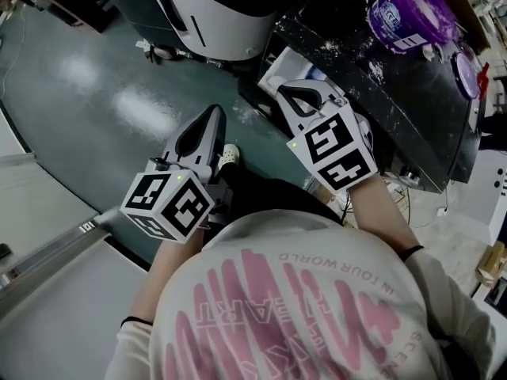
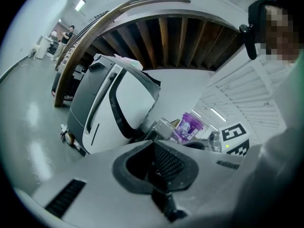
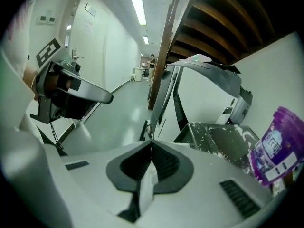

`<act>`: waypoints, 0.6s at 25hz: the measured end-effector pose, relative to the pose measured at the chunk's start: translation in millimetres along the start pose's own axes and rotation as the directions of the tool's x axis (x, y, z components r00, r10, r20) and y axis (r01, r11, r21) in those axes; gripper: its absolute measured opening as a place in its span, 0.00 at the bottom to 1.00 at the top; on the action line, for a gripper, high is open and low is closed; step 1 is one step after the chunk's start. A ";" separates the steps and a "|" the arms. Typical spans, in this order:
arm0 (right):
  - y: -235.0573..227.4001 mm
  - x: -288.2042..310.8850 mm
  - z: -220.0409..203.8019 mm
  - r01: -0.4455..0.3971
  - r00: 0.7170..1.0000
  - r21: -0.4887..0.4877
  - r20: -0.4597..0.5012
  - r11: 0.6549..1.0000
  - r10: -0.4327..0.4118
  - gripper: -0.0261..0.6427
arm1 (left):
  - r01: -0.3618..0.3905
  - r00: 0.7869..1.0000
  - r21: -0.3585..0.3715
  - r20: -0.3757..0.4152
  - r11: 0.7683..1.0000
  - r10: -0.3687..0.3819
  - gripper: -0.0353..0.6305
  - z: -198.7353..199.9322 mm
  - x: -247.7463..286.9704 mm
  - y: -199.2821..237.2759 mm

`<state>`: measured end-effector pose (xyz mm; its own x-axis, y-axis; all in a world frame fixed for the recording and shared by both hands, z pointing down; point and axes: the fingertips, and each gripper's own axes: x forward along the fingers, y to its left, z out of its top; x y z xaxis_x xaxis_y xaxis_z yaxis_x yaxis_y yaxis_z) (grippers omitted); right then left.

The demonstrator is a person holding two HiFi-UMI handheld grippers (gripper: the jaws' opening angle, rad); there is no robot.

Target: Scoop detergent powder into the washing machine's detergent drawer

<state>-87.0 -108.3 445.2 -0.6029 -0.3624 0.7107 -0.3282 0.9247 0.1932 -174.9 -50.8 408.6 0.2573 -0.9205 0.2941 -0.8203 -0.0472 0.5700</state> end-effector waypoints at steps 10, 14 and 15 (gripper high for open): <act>3.0 -1.8 3.1 0.066 0.998 -0.098 -0.010 0.993 -0.067 0.04 | -0.014 1.000 -0.026 0.024 1.000 0.015 0.05 -4.5 -11.4 4.4; 2.5 -4.1 4.8 0.086 0.996 -0.138 -0.016 0.987 -0.089 0.04 | -0.013 0.999 -0.033 0.038 0.999 0.014 0.05 -3.8 -13.0 4.5; 1.8 -4.5 5.0 0.093 0.995 -0.148 -0.016 0.985 -0.097 0.04 | -0.012 0.999 -0.037 0.041 0.999 0.013 0.05 -4.6 -12.9 4.3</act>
<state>-88.4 -105.6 439.0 -0.5568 -0.4484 0.6992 -0.2719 0.8938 0.3566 -179.4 -37.4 410.8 0.2253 -0.9361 0.2703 -0.8041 -0.0220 0.5941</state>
